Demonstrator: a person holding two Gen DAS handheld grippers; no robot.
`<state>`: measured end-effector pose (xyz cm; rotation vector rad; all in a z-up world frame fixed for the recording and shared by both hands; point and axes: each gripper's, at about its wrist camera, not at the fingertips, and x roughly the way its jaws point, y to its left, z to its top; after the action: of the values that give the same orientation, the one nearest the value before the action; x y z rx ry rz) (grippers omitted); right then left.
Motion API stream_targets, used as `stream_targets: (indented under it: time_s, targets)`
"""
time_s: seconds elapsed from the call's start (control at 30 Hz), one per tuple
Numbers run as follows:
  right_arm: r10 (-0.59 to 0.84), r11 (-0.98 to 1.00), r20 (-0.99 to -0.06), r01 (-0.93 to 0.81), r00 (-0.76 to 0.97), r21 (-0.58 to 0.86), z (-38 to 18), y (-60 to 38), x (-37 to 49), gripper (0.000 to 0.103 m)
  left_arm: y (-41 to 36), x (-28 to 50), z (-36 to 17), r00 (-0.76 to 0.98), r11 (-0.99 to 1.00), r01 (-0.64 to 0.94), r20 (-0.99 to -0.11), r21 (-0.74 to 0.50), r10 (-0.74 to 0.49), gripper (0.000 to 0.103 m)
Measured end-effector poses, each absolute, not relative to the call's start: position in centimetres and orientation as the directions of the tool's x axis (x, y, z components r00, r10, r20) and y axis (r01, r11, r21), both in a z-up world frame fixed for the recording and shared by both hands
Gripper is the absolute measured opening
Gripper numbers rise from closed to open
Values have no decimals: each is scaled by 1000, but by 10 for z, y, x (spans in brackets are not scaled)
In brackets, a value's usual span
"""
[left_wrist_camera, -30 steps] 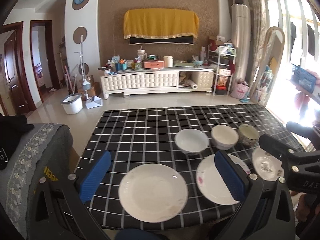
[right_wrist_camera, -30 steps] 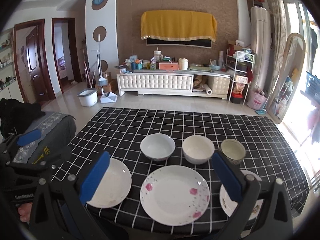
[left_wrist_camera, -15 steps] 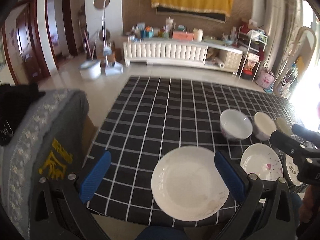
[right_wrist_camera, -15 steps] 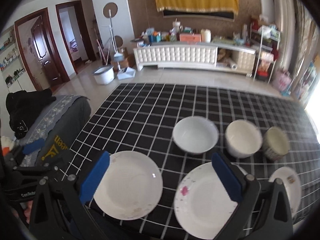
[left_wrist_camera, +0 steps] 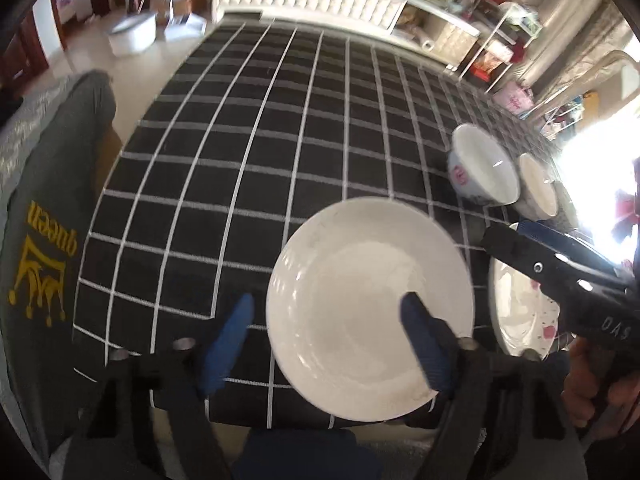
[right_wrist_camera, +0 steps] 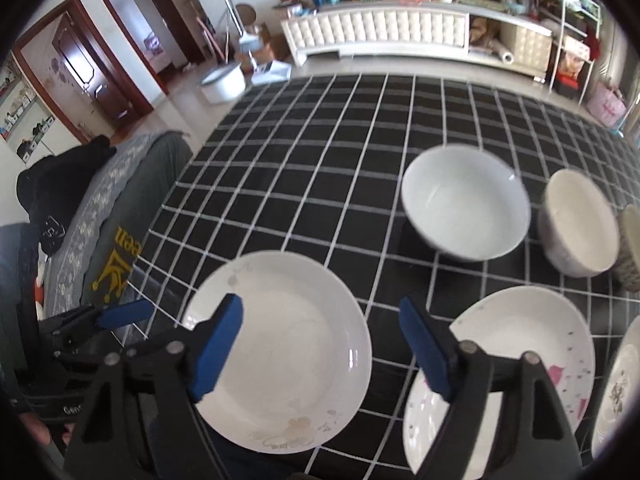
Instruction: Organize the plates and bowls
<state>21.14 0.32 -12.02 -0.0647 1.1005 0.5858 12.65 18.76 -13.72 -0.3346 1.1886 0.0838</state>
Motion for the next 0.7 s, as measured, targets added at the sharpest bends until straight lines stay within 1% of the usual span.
stream_targets:
  time_s: [0.1, 0.13, 0.2, 0.27, 0.37, 0.4, 0.47, 0.5, 0.53, 0.6, 0.67, 0.7]
  targets:
    - [383, 854, -876, -475, 295, 213, -137, 7, 214, 72, 186, 128, -144, 355, 959, -234, -932, -161, -70, 70]
    - [371, 855, -883, -476, 286, 205, -143, 7, 216, 68, 186, 129, -147, 350, 961, -231, -935, -154, -66, 68]
    - [355, 856, -894, -479, 274, 193, -151, 7, 218, 66, 189, 130, -153, 335, 959, -235, -940, -156, -71, 63]
    - [336, 862, -904, -472, 264, 182, -159, 6, 221, 63, 190, 132, -159, 325, 955, -251, -943, -157, -70, 61]
    - [294, 877, -924, -453, 246, 158, -172, 4, 223, 62, 196, 131, -165, 311, 951, -264, -948, -162, -75, 56]
    - [294, 878, -928, -448, 231, 167, -175, 3, 223, 62, 196, 131, -167, 302, 950, -267, -950, -159, -74, 52]
    - [296, 877, -931, -446, 213, 177, -179, 0, 222, 52, 199, 131, -172, 292, 948, -268, -952, -173, -91, 43]
    - [290, 878, -932, -448, 216, 169, -181, 0, 221, 46, 201, 131, -174, 287, 945, -270, -952, -185, -104, 30]
    - [285, 880, -933, -446, 219, 165, -182, -2, 220, 42, 201, 131, -176, 281, 942, -273, -953, -194, -115, 23]
    - [304, 882, -932, -429, 199, 196, -184, -7, 220, 34, 202, 130, -180, 268, 941, -281, -957, -190, -113, 21]
    - [300, 889, -933, -414, 198, 198, -185, -11, 218, 32, 202, 130, -183, 257, 937, -290, -959, -196, -121, 18]
    - [293, 891, -933, -413, 208, 188, -185, -13, 216, 29, 202, 129, -183, 256, 937, -292, -960, -191, -116, 17]
